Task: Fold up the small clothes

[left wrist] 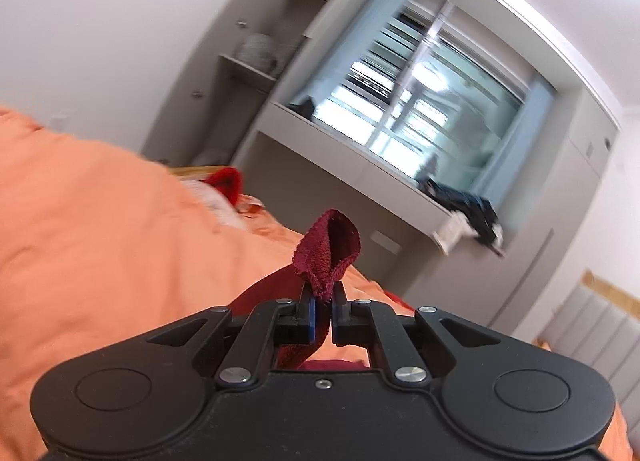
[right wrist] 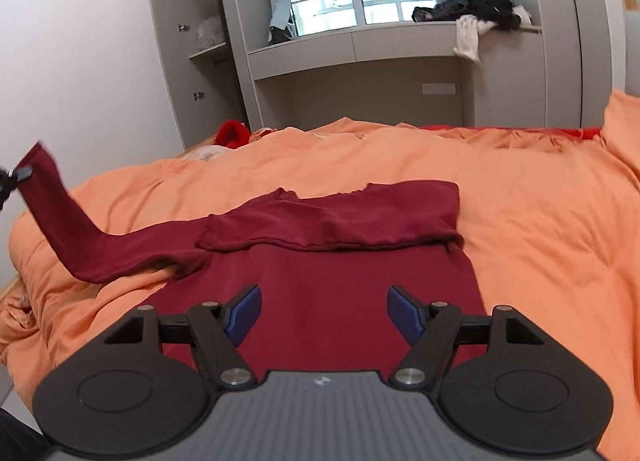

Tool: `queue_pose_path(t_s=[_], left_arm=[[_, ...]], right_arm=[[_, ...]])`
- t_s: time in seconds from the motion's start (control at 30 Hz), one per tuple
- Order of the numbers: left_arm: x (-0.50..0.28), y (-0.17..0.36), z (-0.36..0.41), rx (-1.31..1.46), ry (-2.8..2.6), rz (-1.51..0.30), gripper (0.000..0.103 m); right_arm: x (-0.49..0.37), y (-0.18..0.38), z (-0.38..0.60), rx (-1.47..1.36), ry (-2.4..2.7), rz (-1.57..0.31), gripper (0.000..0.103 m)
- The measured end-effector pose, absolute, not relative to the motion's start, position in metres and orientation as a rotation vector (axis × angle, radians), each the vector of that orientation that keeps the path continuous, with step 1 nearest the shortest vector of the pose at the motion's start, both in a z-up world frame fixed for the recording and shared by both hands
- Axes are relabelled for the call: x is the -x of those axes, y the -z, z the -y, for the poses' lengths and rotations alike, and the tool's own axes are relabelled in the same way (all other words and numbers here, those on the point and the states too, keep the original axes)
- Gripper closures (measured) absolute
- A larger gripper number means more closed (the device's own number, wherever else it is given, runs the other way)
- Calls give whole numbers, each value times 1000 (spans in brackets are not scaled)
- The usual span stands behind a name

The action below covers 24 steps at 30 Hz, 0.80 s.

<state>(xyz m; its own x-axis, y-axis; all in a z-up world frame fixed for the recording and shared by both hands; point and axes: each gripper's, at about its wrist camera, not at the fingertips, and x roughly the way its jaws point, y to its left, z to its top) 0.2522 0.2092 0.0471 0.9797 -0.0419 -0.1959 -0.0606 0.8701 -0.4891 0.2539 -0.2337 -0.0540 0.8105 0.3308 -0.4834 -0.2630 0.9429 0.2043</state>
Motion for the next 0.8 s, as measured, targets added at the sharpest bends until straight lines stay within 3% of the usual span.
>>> queue_pose_path(t_s=[0.4,0.6,0.8], left_arm=[[-372,-51,28,287,171,-306,96],[-438,-11,149,141,229,-377,96],[-502,60,251,-5,261,-557,96]], right_arm=[[-230,41,283,-78,-263,-503,28],[-224,41,312,-107,-223,-449,28],[-227,49,333,-178,-225,-450,28]])
